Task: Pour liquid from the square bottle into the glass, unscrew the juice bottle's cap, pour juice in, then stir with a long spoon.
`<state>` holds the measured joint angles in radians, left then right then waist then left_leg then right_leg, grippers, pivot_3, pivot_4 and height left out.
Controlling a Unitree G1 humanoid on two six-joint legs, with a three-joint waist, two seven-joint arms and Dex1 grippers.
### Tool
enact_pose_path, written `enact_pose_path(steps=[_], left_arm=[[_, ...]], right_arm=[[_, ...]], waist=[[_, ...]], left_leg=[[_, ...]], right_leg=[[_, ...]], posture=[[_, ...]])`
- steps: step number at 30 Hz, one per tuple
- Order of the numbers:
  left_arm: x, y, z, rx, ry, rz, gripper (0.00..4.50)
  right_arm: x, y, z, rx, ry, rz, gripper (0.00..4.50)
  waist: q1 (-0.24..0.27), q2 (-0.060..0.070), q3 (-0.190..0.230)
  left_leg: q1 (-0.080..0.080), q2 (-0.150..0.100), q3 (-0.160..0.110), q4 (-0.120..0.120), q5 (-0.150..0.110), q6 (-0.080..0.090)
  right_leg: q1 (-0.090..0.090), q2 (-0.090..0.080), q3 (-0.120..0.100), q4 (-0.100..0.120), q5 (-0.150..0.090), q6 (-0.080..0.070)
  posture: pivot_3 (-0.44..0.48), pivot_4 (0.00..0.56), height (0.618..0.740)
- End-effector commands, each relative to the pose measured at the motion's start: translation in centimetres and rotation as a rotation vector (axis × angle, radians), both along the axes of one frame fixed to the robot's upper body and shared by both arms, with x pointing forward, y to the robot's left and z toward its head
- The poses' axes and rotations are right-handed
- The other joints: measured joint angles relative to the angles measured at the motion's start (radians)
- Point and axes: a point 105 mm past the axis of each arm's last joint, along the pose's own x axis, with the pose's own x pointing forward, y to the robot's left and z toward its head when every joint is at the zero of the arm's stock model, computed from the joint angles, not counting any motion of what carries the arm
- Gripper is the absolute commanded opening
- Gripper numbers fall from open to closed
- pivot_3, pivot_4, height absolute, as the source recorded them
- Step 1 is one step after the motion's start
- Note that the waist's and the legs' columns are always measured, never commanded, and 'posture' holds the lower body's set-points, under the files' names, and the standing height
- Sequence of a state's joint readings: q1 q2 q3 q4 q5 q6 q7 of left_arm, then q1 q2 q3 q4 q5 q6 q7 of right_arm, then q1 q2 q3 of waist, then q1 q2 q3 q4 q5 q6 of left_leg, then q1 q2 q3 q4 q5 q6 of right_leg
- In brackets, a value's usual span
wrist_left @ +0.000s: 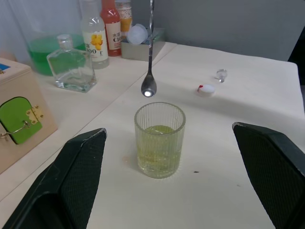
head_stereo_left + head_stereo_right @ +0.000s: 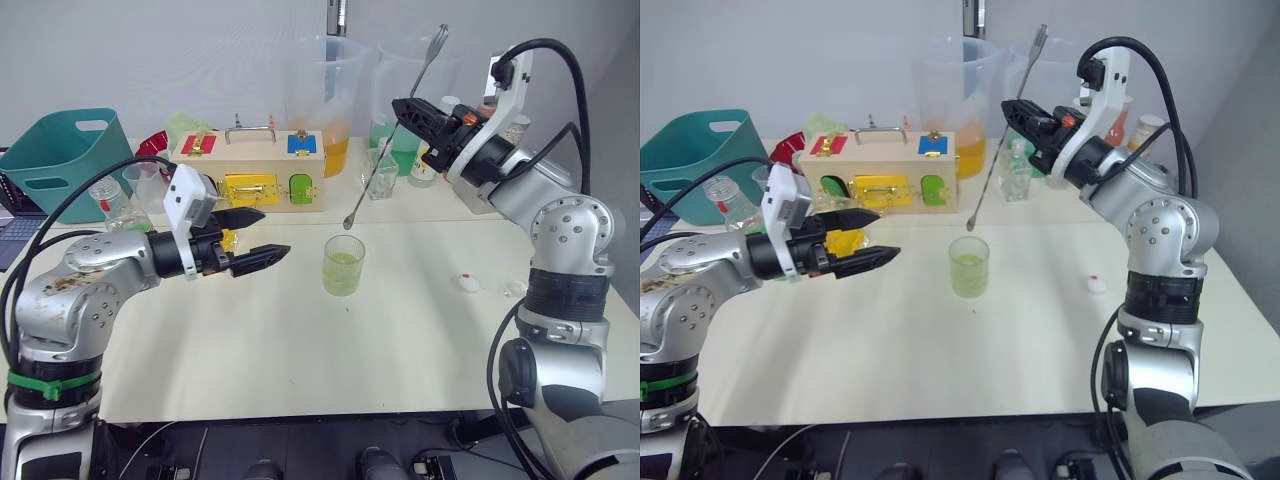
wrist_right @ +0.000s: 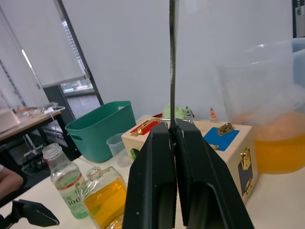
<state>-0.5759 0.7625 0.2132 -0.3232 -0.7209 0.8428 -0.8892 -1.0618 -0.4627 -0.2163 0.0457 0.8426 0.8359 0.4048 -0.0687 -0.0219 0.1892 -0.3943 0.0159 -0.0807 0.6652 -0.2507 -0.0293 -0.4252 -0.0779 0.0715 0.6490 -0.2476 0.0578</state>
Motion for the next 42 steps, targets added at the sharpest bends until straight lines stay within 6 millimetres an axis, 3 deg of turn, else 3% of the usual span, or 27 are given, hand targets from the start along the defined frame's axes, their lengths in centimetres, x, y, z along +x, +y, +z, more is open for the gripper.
enact_pose_path(steps=[1,12,27,42], left_arm=[[-0.8,-0.1,0.3,-0.022,-0.003,-0.025,4.49],[-1.1,-0.7,-1.3,-0.027,0.04,-0.028,4.49],[-1.2,-1.0,-1.6,-0.012,0.041,-0.021,4.49],[-1.2,-1.0,-2.6,0.033,0.051,-0.003,4.49]], right_arm=[[-1.2,0.6,0.9,-0.043,-0.09,0.041,0.0],[-1.5,2.8,-4.4,-0.292,-0.14,0.022,0.0],[-0.7,2.8,-7.0,-0.359,-0.179,-0.016,0.0],[-0.4,5.1,-6.9,-0.269,-0.253,0.02,0.0]], waist=[[0.0,0.0,0.0],[0.002,0.0,0.0],[0.003,0.0,0.0],[0.002,0.0,0.0]], left_leg=[[0.0,0.0,0.0,0.0,0.0,0.0],[0.0,0.0,0.0,0.0,0.0,0.0],[0.001,0.0,0.0,0.0,0.0,0.0],[0.003,0.0,0.0,0.0,0.0,0.0]], right_leg=[[0.0,0.0,0.0,0.0,0.0,0.0],[0.0,0.0,0.0,0.0,0.0,0.0],[0.001,0.0,0.0,0.0,0.0,0.0],[0.002,0.0,0.0,0.001,0.0,0.0]], posture=[[0.0,0.15,0.74],[0.0,0.15,0.74],[0.0,0.15,0.74],[0.0,0.15,0.74]])
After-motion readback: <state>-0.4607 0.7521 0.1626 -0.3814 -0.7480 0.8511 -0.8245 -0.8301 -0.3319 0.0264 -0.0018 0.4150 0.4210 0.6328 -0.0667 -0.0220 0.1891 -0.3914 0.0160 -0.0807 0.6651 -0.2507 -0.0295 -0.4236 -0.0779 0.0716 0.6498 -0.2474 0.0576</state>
